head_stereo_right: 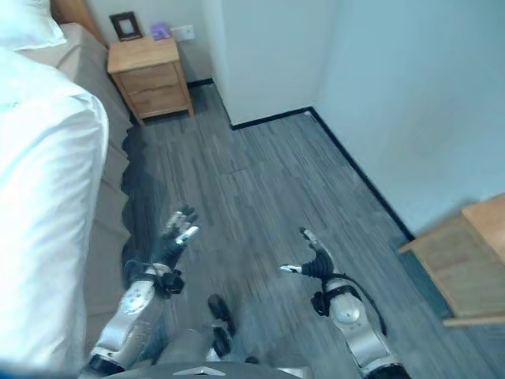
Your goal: Making the bed.
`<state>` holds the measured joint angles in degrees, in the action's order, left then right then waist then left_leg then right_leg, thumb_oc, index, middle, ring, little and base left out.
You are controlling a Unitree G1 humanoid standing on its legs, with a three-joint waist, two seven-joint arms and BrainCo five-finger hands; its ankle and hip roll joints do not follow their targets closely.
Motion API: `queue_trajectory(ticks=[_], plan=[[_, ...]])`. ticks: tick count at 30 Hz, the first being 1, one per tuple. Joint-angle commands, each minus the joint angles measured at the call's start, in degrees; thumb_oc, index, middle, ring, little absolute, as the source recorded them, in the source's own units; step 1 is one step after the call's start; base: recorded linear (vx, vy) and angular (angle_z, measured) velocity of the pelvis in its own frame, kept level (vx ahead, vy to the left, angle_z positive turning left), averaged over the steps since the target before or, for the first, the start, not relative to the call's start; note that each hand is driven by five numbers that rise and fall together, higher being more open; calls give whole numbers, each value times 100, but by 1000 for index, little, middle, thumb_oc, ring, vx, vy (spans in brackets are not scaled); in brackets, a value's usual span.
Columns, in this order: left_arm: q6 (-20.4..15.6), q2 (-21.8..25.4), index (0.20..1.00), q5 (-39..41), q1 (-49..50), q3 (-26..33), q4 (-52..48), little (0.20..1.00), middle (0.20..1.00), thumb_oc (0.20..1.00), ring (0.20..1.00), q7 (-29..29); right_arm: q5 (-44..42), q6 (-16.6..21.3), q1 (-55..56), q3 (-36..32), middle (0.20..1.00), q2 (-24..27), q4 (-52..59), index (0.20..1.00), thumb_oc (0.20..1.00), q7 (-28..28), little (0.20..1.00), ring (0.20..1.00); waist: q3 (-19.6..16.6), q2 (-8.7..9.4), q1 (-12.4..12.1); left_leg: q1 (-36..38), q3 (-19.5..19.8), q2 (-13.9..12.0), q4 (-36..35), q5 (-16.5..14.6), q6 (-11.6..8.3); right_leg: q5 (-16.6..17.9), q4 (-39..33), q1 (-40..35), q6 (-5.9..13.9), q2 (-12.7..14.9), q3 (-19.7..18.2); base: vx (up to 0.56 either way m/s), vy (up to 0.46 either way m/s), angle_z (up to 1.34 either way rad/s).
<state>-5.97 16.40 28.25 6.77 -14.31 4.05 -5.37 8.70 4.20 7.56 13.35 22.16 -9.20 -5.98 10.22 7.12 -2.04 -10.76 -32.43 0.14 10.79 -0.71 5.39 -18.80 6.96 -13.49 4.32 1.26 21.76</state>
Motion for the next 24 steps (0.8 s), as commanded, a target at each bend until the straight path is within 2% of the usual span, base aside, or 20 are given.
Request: queue_trajectory(ticks=[1,2,3,4,5,6,7,9,10,11,12,13,16,19,21,22,23,24], plan=[[-174,96,1000,-555,-247,4,-369,1000,1000,1000,1000,-33,160,214,-111,-155,1000,175,506,1000,1000,11,1000,1000,15,-266,-193,1139,401,-514,-1579,657,-818,2127,927,-145,805,1416,-37,677,345,61],[-177,227,1000,-722,-344,17,-338,1000,1000,1000,1000,-115,153,214,-111,-175,1000,119,578,1000,1000,-27,1000,1000,122,-230,-73,1471,432,-314,-1579,375,-601,2808,1965,424,961,1674,-330,392,242,54],[-178,227,1000,-724,-350,20,-335,1000,1000,1000,1000,-117,152,213,-117,-174,1000,118,580,1000,1000,-27,1000,1000,124,-220,-84,1466,419,-299,-1579,363,-588,2793,2019,464,967,1697,-360,510,224,80],[-225,344,1000,-781,-465,61,-304,1000,1000,1000,1000,-205,170,201,-151,-208,1000,112,557,1000,1000,-91,1000,1000,206,-286,55,1667,474,-353,-1579,172,-554,2634,2304,1035,879,1594,-584,256,68,70],[-229,341,1000,-780,-477,64,-296,1000,1000,1000,1000,-206,171,201,-162,-207,1000,113,554,1000,1000,-93,1000,1000,202,-284,49,1656,467,-353,-1579,160,-555,2609,2345,1071,874,1599,-600,381,54,57],[-232,357,1000,-775,-560,73,-242,1000,1000,1000,1000,-229,184,203,-147,-235,1000,112,569,1000,1000,-113,1000,1000,245,-309,111,1730,534,-394,-1579,102,-593,2432,2184,1327,822,1504,-643,201,-53,59],[-253,372,1000,-782,-672,97,-225,1000,1000,1000,1000,-258,171,216,-133,-265,1000,123,584,1000,1000,-131,1000,1000,292,-360,182,1736,534,-495,-1579,208,-642,2289,1687,1517,632,1325,-612,292,-66,65],[-278,371,1000,-759,-711,91,-236,1000,1000,1000,1000,-248,148,214,-105,-296,1000,141,647,1000,1000,-130,1000,1000,310,-370,227,1789,605,-488,-1579,192,-681,2286,1399,1441,620,1319,-577,205,-64,69],[-283,365,1000,-764,-754,94,-224,1000,1000,1000,1000,-235,121,241,-91,-304,1000,125,668,1000,1000,-123,1000,1000,291,-348,284,1837,680,-480,-1579,132,-737,2155,653,1535,562,1215,-727,264,-82,64],[-303,345,1000,-750,-748,118,-194,1000,1000,1000,1000,-228,96,241,-66,-327,1000,126,703,1000,1000,-123,1000,1000,266,-330,335,1901,770,-471,-1579,66,-787,2165,149,1455,579,1139,-809,503,-147,63],[-319,290,1000,-733,-762,100,-67,1000,1000,1000,1000,-214,88,254,-34,-308,1000,122,697,1000,1000,-138,1000,1000,222,-266,464,1999,890,-461,-1579,-25,-854,2334,-727,1471,621,931,-1314,493,-132,57],[-329,261,1000,-724,-803,89,3,1000,1000,1000,1000,-214,76,254,-17,-309,1000,113,693,1000,1000,-154,1000,1000,217,-254,539,2072,1007,-450,-1579,-126,-903,2447,-1128,1554,670,882,-1541,470,-140,79],[-370,204,1000,-780,-784,131,152,1000,1000,1000,1000,-207,126,265,1,-255,1000,83,687,1000,1000,-144,1000,1000,188,-278,629,2271,1170,-479,-1579,-266,-1018,2679,-1196,2174,788,867,-1568,380,-143,94],[-395,202,1000,-810,-747,128,215,1000,1000,1000,1000,-167,209,253,49,-208,1000,55,626,1000,1000,-128,1000,1000,194,-294,742,2526,1373,-462,-1579,-412,-1080,2823,-1196,2215,804,835,-1529,301,-155,37],[-409,195,1000,-813,-735,149,218,1000,1000,1000,1000,-133,218,247,44,-197,1000,77,613,1000,1000,-95,1000,1000,132,-310,774,2769,1500,-448,-1579,-540,-1102,2849,-1196,1994,715,793,-1510,382,-257,69],[-401,134,1000,-777,-670,188,255,1000,1000,1000,1000,-136,175,248,67,-165,1000,89,585,1000,1000,-58,1000,1000,67,-405,781,2932,1593,-504,-1519,-445,-1138,2799,-1196,1820,618,706,-1557,293,-211,42],[-401,131,1000,-777,-667,189,254,1000,1000,1000,1000,-136,174,249,69,-163,1000,93,584,1000,1000,-58,1000,1000,74,-414,788,2945,1598,-516,-1523,-445,-1145,2794,-1196,1805,614,697,-1547,293,-251,22],[-430,85,1000,-723,-611,225,236,1000,1000,1000,1000,-148,152,260,45,-124,1000,154,559,1000,1000,-28,1000,1000,114,-504,766,2813,1686,-650,-956,-300,-1224,2727,-1196,1616,530,618,-1512,144,-208,8]])
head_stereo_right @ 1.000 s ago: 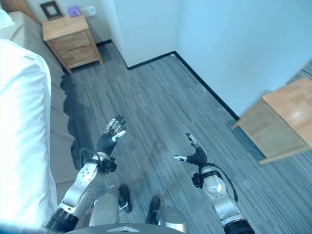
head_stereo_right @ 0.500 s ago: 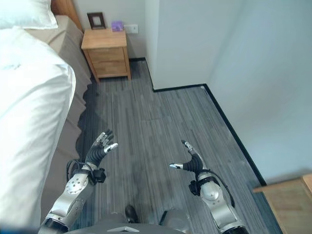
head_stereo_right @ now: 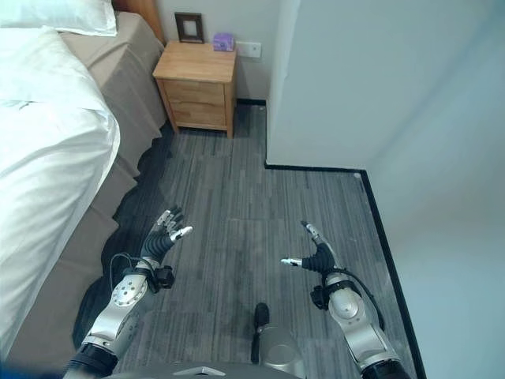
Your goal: Making the bed.
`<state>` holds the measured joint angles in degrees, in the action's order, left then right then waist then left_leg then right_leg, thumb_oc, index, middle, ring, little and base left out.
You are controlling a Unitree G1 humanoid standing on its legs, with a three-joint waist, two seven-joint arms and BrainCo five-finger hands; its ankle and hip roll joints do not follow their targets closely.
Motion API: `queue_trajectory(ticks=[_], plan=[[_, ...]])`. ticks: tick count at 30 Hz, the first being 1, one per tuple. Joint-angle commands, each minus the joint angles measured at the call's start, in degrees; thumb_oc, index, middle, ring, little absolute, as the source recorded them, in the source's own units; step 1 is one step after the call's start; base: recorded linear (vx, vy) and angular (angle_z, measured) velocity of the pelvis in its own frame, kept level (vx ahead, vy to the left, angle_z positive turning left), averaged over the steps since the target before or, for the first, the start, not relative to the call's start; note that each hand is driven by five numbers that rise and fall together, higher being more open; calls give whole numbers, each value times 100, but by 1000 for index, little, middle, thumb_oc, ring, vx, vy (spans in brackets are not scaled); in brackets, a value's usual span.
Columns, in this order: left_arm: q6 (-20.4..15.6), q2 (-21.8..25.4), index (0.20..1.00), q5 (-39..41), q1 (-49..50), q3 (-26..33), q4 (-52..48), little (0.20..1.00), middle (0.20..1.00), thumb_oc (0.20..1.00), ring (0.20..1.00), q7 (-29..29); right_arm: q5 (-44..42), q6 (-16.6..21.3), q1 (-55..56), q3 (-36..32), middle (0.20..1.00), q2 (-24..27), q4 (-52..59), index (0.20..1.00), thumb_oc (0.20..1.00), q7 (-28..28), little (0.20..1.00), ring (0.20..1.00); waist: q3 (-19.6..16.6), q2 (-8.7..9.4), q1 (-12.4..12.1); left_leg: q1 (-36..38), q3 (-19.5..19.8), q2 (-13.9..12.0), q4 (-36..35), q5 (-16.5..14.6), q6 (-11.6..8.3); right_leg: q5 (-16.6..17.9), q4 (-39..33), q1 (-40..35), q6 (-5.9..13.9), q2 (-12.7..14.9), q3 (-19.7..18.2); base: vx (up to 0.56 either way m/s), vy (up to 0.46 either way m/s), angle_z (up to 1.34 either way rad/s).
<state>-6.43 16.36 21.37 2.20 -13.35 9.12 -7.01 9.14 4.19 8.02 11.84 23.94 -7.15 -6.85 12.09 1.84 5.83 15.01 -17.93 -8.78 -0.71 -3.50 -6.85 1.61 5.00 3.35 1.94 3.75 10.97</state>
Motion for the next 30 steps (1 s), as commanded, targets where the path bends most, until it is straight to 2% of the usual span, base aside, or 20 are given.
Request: queue_trajectory(ticks=[1,3,4,6,7,9,11,12,13,15,19,21,23,24,25,26,27,28,29,30], plan=[[-392,58,1000,89,-131,160,-293,1000,1000,1000,1000,20,94,273,-36,59,1000,30,353,1000,1000,77,1000,1000,-40,12,-48,-25,290,147,735,209,-78,625,-1000,-218,661,352,-347,211,-334,4],[-406,-18,1000,347,-74,246,-398,1000,1000,1000,1000,41,95,297,-134,138,1000,167,399,1000,1000,107,1000,1000,107,18,-182,-683,597,-54,2240,851,-161,378,-1000,-549,401,272,-252,192,-414,-5],[-416,5,1000,410,-121,236,-483,1000,1000,1000,1000,12,-4,322,-213,142,1000,264,488,1000,1000,80,1000,1000,286,156,-318,-1199,627,-84,3239,1166,-167,241,-1000,-794,209,319,-247,140,-351,-1],[-414,8,1000,411,-126,236,-485,1000,1000,1000,1000,11,-6,322,-217,139,1000,262,487,1000,1000,81,1000,1000,295,142,-313,-1229,645,-107,3297,1142,-172,241,-1000,-795,204,301,-238,124,-209,-23],[-373,-8,1000,446,-68,184,-584,1000,1000,1000,1000,4,-84,324,-194,153,1000,275,582,1000,1000,68,1000,1000,399,220,-369,-1511,304,-272,3425,1123,-129,76,-1000,-1010,95,300,-242,246,-183,-26],[-352,-87,1000,466,-6,152,-582,1000,1000,1000,1000,-9,-24,266,-141,136,1000,293,568,1000,1000,87,1000,1000,391,144,-427,-1650,110,-262,2845,1016,-116,-39,-1000,-1163,104,285,-267,308,-103,9],[-344,-157,1000,436,46,134,-544,1000,1000,1000,1000,-6,18,246,-183,155,1000,317,569,1000,1000,97,1000,1000,335,54,-479,-1728,52,102,1754,828,7,-134,-1000,-1287,223,242,-298,384,56,9],[-345,-206,1000,342,124,146,-522,1000,1000,1000,1000,-14,67,259,-194,184,1000,338,576,1000,1000,115,1000,1000,265,-88,-531,-1781,-30,184,482,1065,33,-280,-1000,-1369,305,135,-276,334,88,6],[-344,-212,1000,338,130,144,-523,1000,1000,1000,1000,-15,68,260,-189,186,1000,344,576,1000,1000,114,1000,1000,255,-80,-530,-1719,-41,221,355,1130,34,-290,-1000,-1374,311,152,-275,347,91,2],[-324,-310,1000,283,182,115,-458,1000,1000,1000,1000,-57,167,269,-183,215,1000,398,543,1000,1000,100,1000,1000,267,-165,-581,-2078,-233,59,-429,1444,-99,-486,-1000,-1702,284,105,-166,345,46,-2],[-313,-322,1000,281,236,150,-371,1000,1000,1000,1000,-96,182,265,-180,196,1000,422,533,1000,1000,90,1000,1000,251,-165,-570,-2257,-443,-64,-429,1591,-261,-604,-1000,-1972,286,20,-169,351,12,14],[-314,-354,1000,329,317,207,-385,1000,1000,1000,1000,-134,132,245,-199,210,1000,416,506,1000,1000,112,1000,1000,180,-213,-584,-2247,-817,-237,-429,1854,-372,-764,-1000,-2209,295,-15,-231,498,76,-19],[-322,-385,1000,376,416,272,-366,1000,1000,1000,1000,-140,163,235,-228,270,1000,426,477,1000,1000,146,1000,1000,118,-224,-638,-2174,-968,-357,-429,2075,-435,-900,-1000,-2385,310,0,-318,420,74,-26],[-323,-384,1000,376,422,273,-367,1000,1000,1000,1000,-140,164,236,-227,275,1000,425,474,1000,1000,144,1000,1000,125,-199,-638,-2149,-977,-332,-429,2065,-443,-919,-1000,-2408,316,27,-316,527,112,-36],[-343,-373,1000,406,568,374,-382,1000,1000,1000,1000,-177,216,206,-278,362,1000,360,483,1000,1000,173,1000,1000,-53,-166,-634,-2040,-1054,-338,-429,1909,-212,-1106,-1000,-2560,380,138,-320,555,139,-19],[-320,-374,1000,413,594,390,-382,1000,1000,1000,1000,-228,318,195,-303,394,1000,322,491,1000,1000,180,1000,1000,-138,-95,-664,-2033,-1060,-328,-429,1916,-137,-1028,-987,-2651,456,245,-268,713,172,-24],[-297,-333,1000,418,548,355,-391,1000,1000,1000,1000,-215,349,193,-337,419,1000,280,417,1000,1000,162,1000,1000,-173,21,-698,-1957,-988,-183,-429,1762,-138,-1063,-641,-2603,515,405,-250,551,143,-5],[-267,-277,1000,384,529,336,-413,1000,1000,1000,1000,-207,387,206,-378,456,1000,213,369,1000,1000,113,1000,1000,-181,142,-757,-1836,-1031,-56,-429,1572,-10,-898,21,-2404,652,499,-268,339,88,-26],[-264,-265,1000,384,527,337,-415,1000,1000,1000,1000,-207,391,210,-384,458,1000,199,359,1000,1000,108,1000,1000,-191,164,-784,-1838,-1064,-37,-429,1552,7,-937,94,-2350,671,533,-299,374,173,-26],[-182,-141,1000,339,412,287,-381,1000,1000,1000,1000,-223,524,195,-449,543,1000,100,351,1000,1000,129,1000,1000,-80,317,-829,-1439,-1177,234,-429,1098,356,-32,1666,-1693,1072,785,-439,452,253,-24]])
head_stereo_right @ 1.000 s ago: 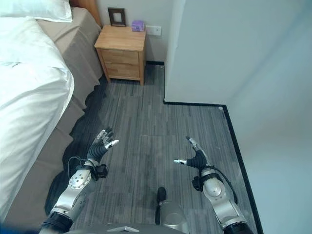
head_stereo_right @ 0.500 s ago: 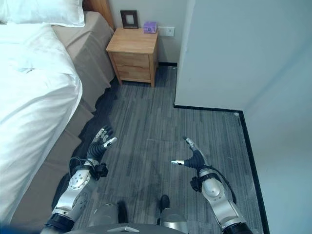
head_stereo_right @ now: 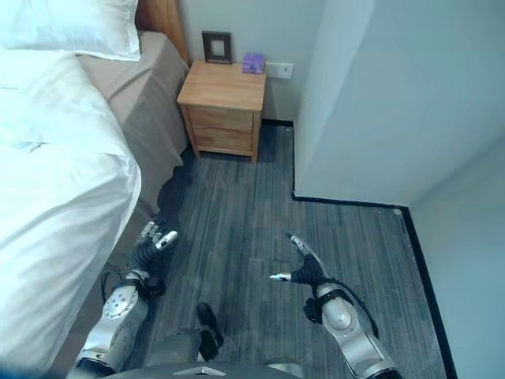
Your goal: Making the bed.
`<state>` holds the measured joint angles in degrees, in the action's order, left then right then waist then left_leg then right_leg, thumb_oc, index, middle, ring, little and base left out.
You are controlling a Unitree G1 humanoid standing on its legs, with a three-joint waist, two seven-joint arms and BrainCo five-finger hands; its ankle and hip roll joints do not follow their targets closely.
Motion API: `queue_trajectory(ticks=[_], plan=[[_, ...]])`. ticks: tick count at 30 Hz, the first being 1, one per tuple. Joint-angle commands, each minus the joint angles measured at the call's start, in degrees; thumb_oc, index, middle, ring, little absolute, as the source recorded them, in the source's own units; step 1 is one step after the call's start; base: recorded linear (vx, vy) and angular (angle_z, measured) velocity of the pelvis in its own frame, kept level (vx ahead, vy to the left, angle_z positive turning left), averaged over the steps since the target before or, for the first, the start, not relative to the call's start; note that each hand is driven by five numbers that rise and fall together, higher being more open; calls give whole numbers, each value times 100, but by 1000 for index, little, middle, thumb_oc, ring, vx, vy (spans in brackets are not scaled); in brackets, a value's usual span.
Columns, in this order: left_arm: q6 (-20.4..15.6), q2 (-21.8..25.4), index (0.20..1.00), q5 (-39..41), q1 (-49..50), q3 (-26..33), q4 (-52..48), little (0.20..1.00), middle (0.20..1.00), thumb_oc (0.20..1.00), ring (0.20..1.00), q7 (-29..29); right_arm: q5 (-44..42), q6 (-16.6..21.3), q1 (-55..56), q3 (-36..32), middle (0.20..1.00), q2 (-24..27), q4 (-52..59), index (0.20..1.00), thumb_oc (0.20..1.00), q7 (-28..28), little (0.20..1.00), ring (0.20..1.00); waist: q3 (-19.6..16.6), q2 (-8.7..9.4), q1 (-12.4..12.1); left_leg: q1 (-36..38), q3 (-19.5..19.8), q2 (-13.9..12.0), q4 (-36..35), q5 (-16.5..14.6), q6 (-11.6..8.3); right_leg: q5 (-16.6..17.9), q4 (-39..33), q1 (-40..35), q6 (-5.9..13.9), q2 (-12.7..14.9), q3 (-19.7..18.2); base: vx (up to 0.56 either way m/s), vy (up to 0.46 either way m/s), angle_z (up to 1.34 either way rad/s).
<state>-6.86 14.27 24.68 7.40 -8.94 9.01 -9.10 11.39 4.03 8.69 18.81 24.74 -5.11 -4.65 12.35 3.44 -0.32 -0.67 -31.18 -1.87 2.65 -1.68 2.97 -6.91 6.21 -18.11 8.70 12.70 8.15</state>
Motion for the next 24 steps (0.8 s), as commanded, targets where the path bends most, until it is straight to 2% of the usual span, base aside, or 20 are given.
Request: queue_trajectory(ticks=[1,2,3,4,6,7,8,9,10,11,12,13,15,19,21,22,23,24], plan=[[-133,238,1000,-63,-216,-153,-434,1000,1000,1000,1000,16,346,245,-523,-139,1000,1,264,1000,1000,-73,1000,1000,44,126,-78,523,145,-389,-765,713,-472,1567,2752,1061,538,-32,-277,442,244,-9],[-131,240,1000,-62,-221,-148,-436,1000,1000,1000,1000,17,346,243,-528,-139,1000,-1,268,1000,1000,-71,1000,1000,48,139,-91,519,128,-374,-765,705,-461,1547,2810,1104,545,-15,-307,385,179,18],[-146,304,1000,-96,-261,-139,-503,1000,1000,1000,1000,-11,352,255,-538,-141,1000,-1,337,1000,1000,-77,1000,1000,116,109,-32,693,151,-373,-765,594,-433,1592,3136,1452,509,46,-311,280,97,51],[-146,334,1000,-99,-321,-128,-521,1000,1000,1000,1000,-30,386,247,-574,-131,1000,-14,357,1000,1000,-89,1000,1000,170,62,3,837,180,-377,-765,472,-425,1572,3257,1732,443,202,-213,468,95,37],[-129,381,1000,-14,-442,-71,-524,1000,1000,1000,1000,-49,399,234,-572,-180,1000,-53,423,1000,1000,-151,1000,1000,227,4,85,1015,298,-390,-765,332,-507,1268,2697,2016,273,386,-6,509,-41,18],[-148,387,1000,88,-547,-44,-511,1000,1000,1000,1000,-58,260,231,-536,-259,1000,-76,529,1000,1000,-157,1000,1000,244,-38,221,1106,351,-480,-765,354,-602,1059,1788,2169,81,222,82,379,-106,44],[-149,386,1000,89,-548,-45,-509,1000,1000,1000,1000,-57,258,230,-535,-260,1000,-74,531,1000,1000,-155,1000,1000,254,-46,236,1115,368,-489,-765,352,-606,1062,1767,2137,79,216,106,386,-143,76],[-171,376,1000,122,-556,-46,-481,1000,1000,1000,1000,-34,163,247,-511,-277,1000,-84,537,1000,1000,-168,1000,1000,216,-5,314,1180,446,-463,-765,271,-678,914,907,2155,56,87,13,157,-62,81],[-173,376,1000,122,-553,-45,-480,1000,1000,1000,1000,-33,162,248,-508,-275,1000,-82,538,1000,1000,-168,1000,1000,232,-20,341,1198,472,-481,-765,267,-683,937,840,2086,54,71,55,447,-171,100],[-242,357,1000,168,-624,-76,-361,1000,1000,1000,1000,11,75,274,-445,-281,1000,-72,494,1000,1000,-194,1000,1000,188,29,492,1304,748,-465,-765,138,-818,996,-517,2025,105,-158,-376,402,-168,99],[-246,362,1000,162,-695,-91,-246,1000,1000,1000,1000,29,82,282,-435,-281,1000,-51,473,1000,1000,-221,1000,1000,172,33,538,1283,840,-486,-765,139,-864,1072,-932,2006,134,-193,-596,506,-238,104],[-272,350,1000,163,-751,-113,-205,1000,1000,1000,1000,39,112,285,-430,-254,1000,-29,407,1000,1000,-211,1000,1000,155,5,557,1278,955,-522,-765,114,-922,1151,-1121,2236,196,-157,-799,341,-176,147],[-286,353,1000,120,-764,-135,-108,1000,1000,1000,1000,86,258,260,-443,-206,1000,0,358,1000,1000,-232,1000,1000,100,-77,614,1415,1123,-539,-765,-29,-986,1333,-1121,2582,309,-4,-851,371,-199,120],[-314,317,1000,113,-756,-101,-13,1000,1000,1000,1000,104,428,236,-455,-207,1000,67,326,1000,1000,-225,1000,1000,48,-104,710,1717,1277,-542,-765,-175,-1055,1530,-1055,2496,313,76,-693,314,-260,31],[-338,289,1000,123,-684,-30,18,1000,1000,1000,1000,115,362,263,-511,-150,1000,71,254,1000,1000,-187,1000,1000,-45,-185,739,1894,1300,-649,-765,-91,-1143,1587,-1102,2406,259,-25,-637,312,-356,17],[-341,158,1000,230,-558,52,-12,1000,1000,1000,1000,101,367,256,-639,-3,1000,147,158,1000,1000,-128,1000,1000,-104,-388,720,1870,1397,-862,-379,369,-1216,1429,-1121,2250,132,-337,-599,186,-213,-11],[-340,158,1000,230,-558,53,-12,1000,1000,1000,1000,101,367,256,-640,-3,1000,147,158,1000,1000,-129,1000,1000,-109,-388,721,1864,1397,-862,-378,370,-1217,1430,-1121,2255,131,-338,-599,296,-551,-35],[-370,100,1000,425,-543,86,-163,1000,1000,1000,1000,157,153,294,-783,53,1000,288,193,1000,1000,-63,1000,1000,101,-399,574,1061,1766,-1051,1245,909,-1202,1240,-1121,1894,-98,-421,-484,138,-429,-29]])
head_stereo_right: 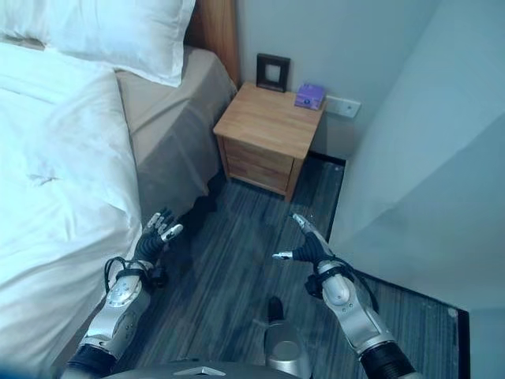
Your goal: Making the bed.
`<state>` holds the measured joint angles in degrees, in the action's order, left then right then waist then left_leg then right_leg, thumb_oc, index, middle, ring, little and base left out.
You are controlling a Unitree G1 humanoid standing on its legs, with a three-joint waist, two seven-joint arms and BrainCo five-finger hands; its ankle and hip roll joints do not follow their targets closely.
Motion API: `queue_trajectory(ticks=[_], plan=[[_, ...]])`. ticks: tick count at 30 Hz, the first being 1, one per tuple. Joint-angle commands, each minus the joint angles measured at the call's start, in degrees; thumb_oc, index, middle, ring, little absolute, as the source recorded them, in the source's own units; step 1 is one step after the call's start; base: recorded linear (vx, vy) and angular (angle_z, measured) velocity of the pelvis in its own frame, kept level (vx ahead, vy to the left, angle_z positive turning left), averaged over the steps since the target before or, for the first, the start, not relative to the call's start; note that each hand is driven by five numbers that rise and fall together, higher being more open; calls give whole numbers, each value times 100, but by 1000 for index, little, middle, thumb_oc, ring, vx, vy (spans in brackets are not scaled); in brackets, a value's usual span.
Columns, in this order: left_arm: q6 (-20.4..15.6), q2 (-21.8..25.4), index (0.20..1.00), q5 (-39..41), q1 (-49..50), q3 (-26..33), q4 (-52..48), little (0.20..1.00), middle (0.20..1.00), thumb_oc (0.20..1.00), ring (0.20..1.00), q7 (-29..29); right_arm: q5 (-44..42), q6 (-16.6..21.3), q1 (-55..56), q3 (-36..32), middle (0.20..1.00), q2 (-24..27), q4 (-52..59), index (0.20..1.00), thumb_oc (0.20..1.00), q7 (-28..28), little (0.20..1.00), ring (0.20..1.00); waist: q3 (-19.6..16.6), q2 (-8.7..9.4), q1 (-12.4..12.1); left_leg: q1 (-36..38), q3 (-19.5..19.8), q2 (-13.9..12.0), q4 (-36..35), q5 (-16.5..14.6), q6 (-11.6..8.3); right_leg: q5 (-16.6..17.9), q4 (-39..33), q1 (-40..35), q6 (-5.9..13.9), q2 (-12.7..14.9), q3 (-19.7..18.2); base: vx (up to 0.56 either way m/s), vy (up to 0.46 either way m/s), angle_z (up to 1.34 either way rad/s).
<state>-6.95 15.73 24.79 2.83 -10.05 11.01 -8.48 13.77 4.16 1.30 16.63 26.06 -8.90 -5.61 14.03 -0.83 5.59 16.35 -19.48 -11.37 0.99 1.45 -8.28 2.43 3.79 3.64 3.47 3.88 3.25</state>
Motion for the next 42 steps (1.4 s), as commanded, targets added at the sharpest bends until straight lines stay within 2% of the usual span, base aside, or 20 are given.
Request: queue_trajectory(ticks=[1,2,4,6,7,10,12,17,20,21,23,27,28,29,30,31,32,34,37,42], plan=[[-375,-34,1000,439,-127,167,-392,1000,1000,1000,1000,129,-125,264,-63,254,1000,203,577,1000,1000,31,1000,1000,2,73,-78,-891,635,-93,1670,721,-54,254,-879,-382,349,512,47,178,-534,-20],[-378,-28,1000,462,-170,100,-428,1000,1000,1000,1000,138,-155,262,-92,241,1000,243,605,1000,1000,33,1000,1000,104,109,-97,-1100,620,-92,1885,792,-45,173,-879,-517,264,564,130,164,-289,15],[-360,-120,1000,487,-203,-1,-547,1000,1000,1000,1000,156,-111,197,-213,272,1000,297,632,1000,1000,70,1000,1000,210,129,-198,-1446,414,420,1467,277,77,57,-879,-691,264,588,159,255,-215,19],[-348,-161,1000,473,-199,9,-561,1000,1000,1000,1000,157,-82,171,-245,275,1000,296,617,1000,1000,77,1000,1000,191,145,-235,-1551,307,599,1205,173,138,73,-879,-698,286,580,102,230,-65,4],[-327,-185,1000,311,-98,-7,-612,1000,1000,1000,1000,187,-7,169,-234,253,1000,309,595,1000,1000,102,1000,1000,160,17,-221,-1589,-244,750,326,316,181,46,-879,-795,311,451,157,290,-35,-3],[-288,-199,1000,241,36,24,-675,1000,1000,1000,1000,232,73,148,-179,185,1000,317,616,1000,1000,110,1000,1000,97,-119,-74,-1342,-961,673,-272,509,129,-257,-879,-1069,304,356,421,264,-23,10],[-273,-226,1000,254,72,22,-659,1000,1000,1000,1000,240,95,137,-204,167,1000,331,631,1000,1000,89,1000,1000,121,-165,-56,-1345,-1172,606,-436,797,144,-292,-879,-1265,204,276,664,273,4,40],[-221,-160,1000,260,148,40,-718,1000,1000,1000,1000,160,190,90,-176,142,1000,185,661,1000,1000,67,1000,1000,-83,-32,-25,-890,-1118,713,-599,429,290,-607,-411,-1535,272,331,988,278,52,27],[-167,1,1000,200,59,144,-820,1000,1000,1000,1000,29,326,90,-357,221,1000,48,695,1000,1000,62,1000,1000,-47,186,-194,-550,-1022,782,-599,-28,593,-300,1586,-778,709,638,1142,167,92,39],[-168,37,1000,195,35,158,-833,1000,1000,1000,1000,-29,382,94,-464,265,1000,30,741,1000,1000,71,1000,1000,22,244,-209,-464,-937,829,-599,-95,663,57,2067,-486,890,795,1050,61,59,48],[-168,168,1000,162,-26,214,-886,1000,1000,1000,1000,-106,429,74,-667,297,1000,8,759,1000,1000,30,1000,1000,129,266,-240,-522,-840,695,-599,1,711,155,2534,-38,838,699,774,6,-21,56],[-204,298,1000,151,-86,386,-969,1000,1000,1000,1000,-182,557,62,-1001,259,1000,48,915,1000,1000,-109,1000,1000,98,326,-395,-521,-608,662,-599,-52,601,-45,1808,-111,635,902,865,116,-89,82],[-283,337,1000,252,-116,534,-972,1000,1000,1000,1000,-243,466,74,-1316,232,1000,74,1021,1000,1000,-219,1000,1000,7,379,-463,-602,-379,625,-599,-57,476,-164,596,-262,499,784,695,213,-155,78],[-334,334,1000,298,-102,586,-932,1000,1000,1000,1000,-280,385,100,-1498,286,1000,55,999,1000,1000,-258,1000,1000,-29,412,-476,-640,-202,651,-599,-78,452,-143,-5,-336,472,658,385,212,-153,78],[-334,334,1000,299,-102,587,-932,1000,1000,1000,1000,-279,385,101,-1500,288,1000,55,997,1000,1000,-259,1000,1000,-31,411,-472,-643,-200,649,-599,-77,452,-135,-18,-341,471,655,389,211,-127,82],[-393,358,1000,448,-119,735,-872,1000,1000,1000,1000,-324,321,80,-1823,387,1000,113,963,1000,1000,-289,1000,1000,-80,453,-542,-741,183,716,-599,-97,421,-85,-582,-437,447,467,-215,206,-115,113],[-429,396,1000,488,-131,805,-845,1000,1000,1000,1000,-346,330,77,-2048,507,1000,99,887,1000,1000,-309,1000,1000,-102,453,-593,-790,438,790,-599,-133,437,-25,-804,-431,441,353,-514,259,-169,152],[-435,502,1000,468,-197,896,-725,1000,1000,1000,1000,-408,425,50,-2619,743,1000,95,813,1000,1000,-316,1000,1000,-142,456,-608,-830,859,946,-599,-186,469,177,-816,-205,426,109,-1052,186,-136,176],[-454,496,1000,475,-251,902,-645,1000,1000,1000,1000,-412,451,12,-3012,849,1000,82,635,1000,1000,-358,1000,1000,-168,439,-597,-823,1107,1008,-599,-233,484,152,-874,-284,379,47,-1293,110,-106,54],[-583,527,1000,692,-511,887,-318,1000,1000,1000,1000,-454,90,-78,-3985,1145,1000,121,-60,1000,1000,-393,1000,1000,-235,266,-689,-764,1354,982,-593,-109,426,55,-879,-481,292,-4,-1004,107,-158,31]])
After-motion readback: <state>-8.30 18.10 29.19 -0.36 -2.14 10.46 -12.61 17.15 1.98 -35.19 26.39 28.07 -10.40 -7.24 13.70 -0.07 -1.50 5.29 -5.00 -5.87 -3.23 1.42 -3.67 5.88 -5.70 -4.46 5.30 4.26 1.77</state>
